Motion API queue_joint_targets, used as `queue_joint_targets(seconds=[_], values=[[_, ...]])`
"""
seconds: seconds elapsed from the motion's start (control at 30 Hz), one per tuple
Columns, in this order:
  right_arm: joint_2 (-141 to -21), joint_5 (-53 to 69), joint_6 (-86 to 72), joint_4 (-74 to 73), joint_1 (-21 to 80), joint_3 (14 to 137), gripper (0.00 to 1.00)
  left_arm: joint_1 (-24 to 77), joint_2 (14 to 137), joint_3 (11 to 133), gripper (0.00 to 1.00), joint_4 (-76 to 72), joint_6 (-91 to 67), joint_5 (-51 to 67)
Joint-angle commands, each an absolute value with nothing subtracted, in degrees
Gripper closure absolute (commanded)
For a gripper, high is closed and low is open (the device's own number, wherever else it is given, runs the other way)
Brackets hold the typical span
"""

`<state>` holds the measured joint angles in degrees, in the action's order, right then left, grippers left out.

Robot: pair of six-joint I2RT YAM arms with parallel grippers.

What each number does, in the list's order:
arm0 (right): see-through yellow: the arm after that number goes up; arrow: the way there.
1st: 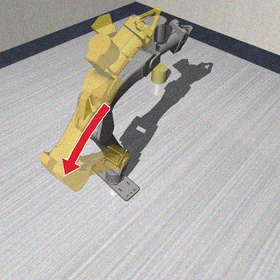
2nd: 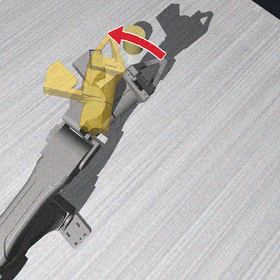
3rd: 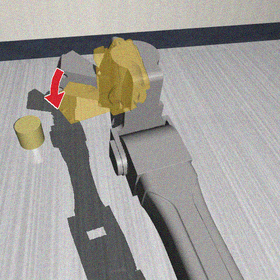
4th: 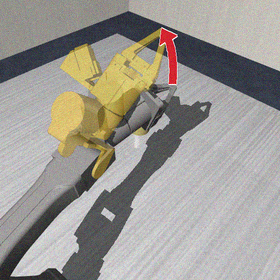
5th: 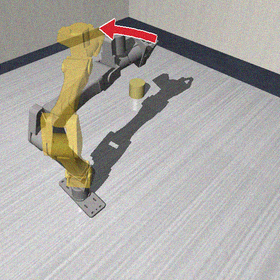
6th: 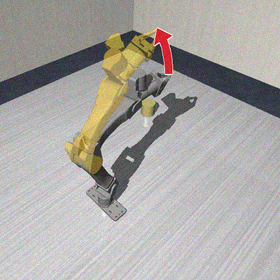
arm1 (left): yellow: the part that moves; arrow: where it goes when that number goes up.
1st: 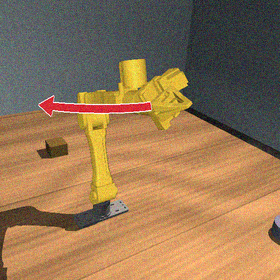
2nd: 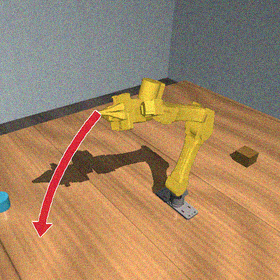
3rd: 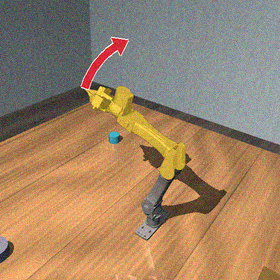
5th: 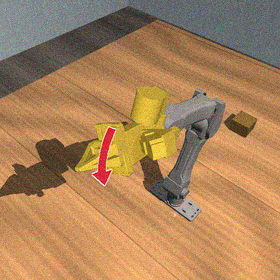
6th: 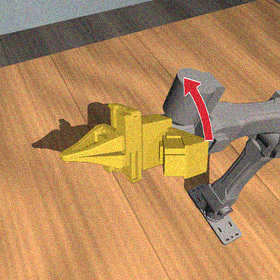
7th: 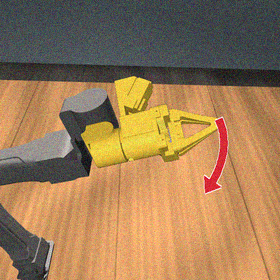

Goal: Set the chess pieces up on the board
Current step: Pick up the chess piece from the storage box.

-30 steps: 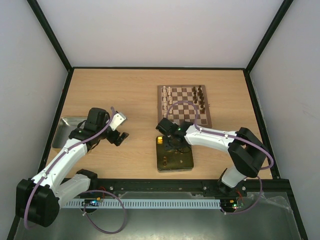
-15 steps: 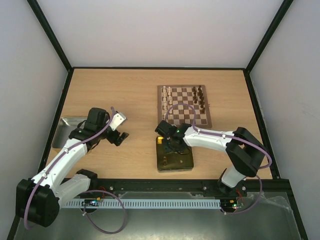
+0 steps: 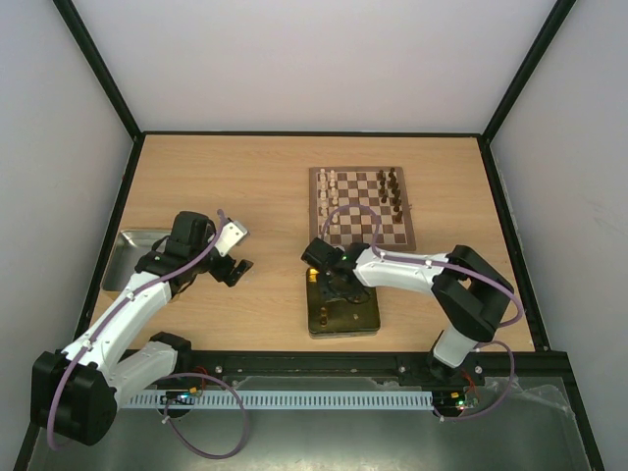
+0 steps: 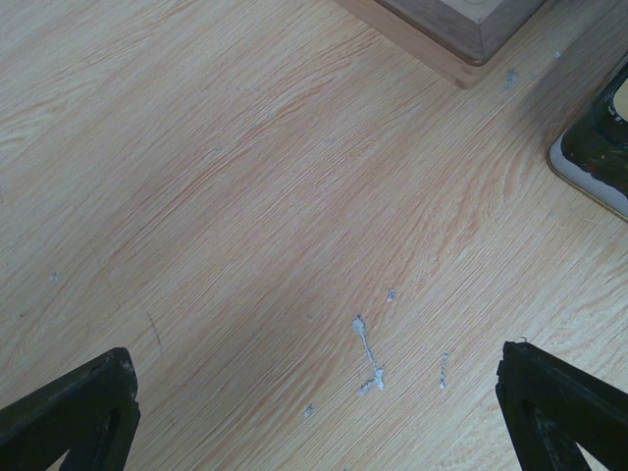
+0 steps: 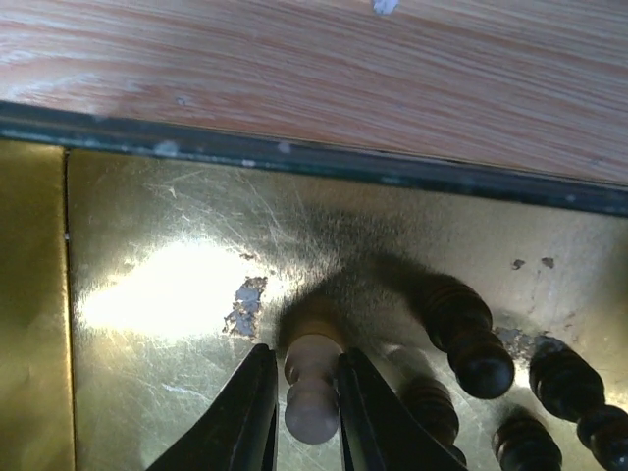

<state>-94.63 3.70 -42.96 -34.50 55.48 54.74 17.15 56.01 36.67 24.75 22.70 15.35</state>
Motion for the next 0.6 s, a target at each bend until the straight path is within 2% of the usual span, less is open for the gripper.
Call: queue_joint_targets(seconds=[0.0,0.57], values=[[-95.36,1.31,-43.68,-34.6,55.88,57.07,0.83,17.46,55.49,35.99,0.01,24.43,22.37,15.29],[-94.77,-0.54,-41.97,-38.59,55.86,59.14,0.86,17.47,55.8,36.12,0.01,24.57,22.32,15.25]])
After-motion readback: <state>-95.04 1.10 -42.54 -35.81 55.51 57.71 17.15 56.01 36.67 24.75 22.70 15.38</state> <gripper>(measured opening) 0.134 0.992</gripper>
